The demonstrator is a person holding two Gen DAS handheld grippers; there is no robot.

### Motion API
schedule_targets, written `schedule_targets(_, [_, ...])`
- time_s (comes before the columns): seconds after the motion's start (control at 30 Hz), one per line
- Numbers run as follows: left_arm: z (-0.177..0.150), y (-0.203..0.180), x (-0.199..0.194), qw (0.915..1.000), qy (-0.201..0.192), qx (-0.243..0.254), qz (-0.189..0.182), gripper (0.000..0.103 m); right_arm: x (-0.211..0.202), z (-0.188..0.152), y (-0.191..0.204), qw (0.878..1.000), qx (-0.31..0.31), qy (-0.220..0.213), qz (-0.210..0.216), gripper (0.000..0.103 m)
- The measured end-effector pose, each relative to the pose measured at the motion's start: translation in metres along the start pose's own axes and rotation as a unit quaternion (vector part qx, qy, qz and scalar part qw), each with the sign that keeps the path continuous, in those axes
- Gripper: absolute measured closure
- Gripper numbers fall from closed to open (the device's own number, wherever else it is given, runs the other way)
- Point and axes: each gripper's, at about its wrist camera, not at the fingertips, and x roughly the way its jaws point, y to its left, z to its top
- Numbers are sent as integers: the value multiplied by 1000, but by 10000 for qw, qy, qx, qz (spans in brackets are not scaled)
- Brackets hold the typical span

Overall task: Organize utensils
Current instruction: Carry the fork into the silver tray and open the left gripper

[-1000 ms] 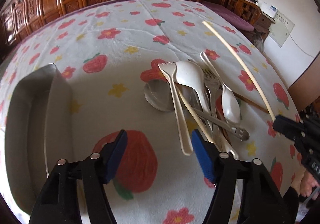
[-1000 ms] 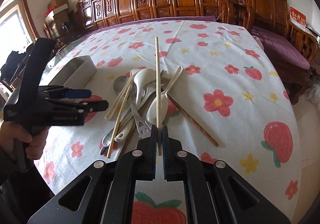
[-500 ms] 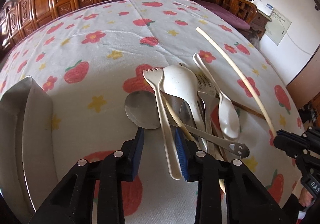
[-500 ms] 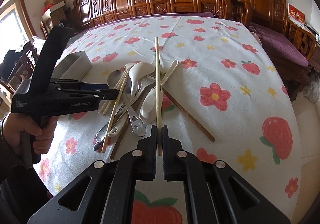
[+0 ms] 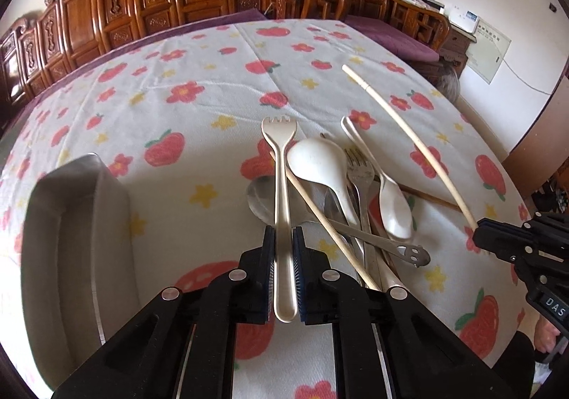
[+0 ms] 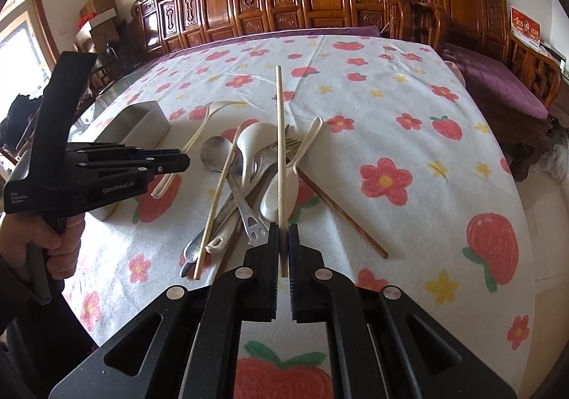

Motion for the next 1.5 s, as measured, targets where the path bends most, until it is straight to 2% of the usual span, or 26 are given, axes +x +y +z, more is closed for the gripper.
schedule_targets(0.53, [-6, 44, -74, 9987, -401, -133, 272, 94, -19, 15, 59, 9989, -385, -176, 187, 97])
schedule_targets(0.8, [-16, 74, -90, 9982, -381, -206, 422, 94, -14, 21, 96, 9980, -565, -159, 252, 97])
schedule_targets(1.0, [-27, 98, -90, 9979, -251, -276, 524, 94, -11, 25, 119, 9971, -652, -167, 354, 97])
schedule_targets(1.23, [-41, 133, -67, 9962, 140, -566, 649, 94, -5, 27, 141, 9960, -760, -105, 461, 97])
schedule_targets(1.5, [-47, 155, -46, 9935, 447, -764, 713, 92, 9, 29, 155, 9957, -760, 59, 525, 97])
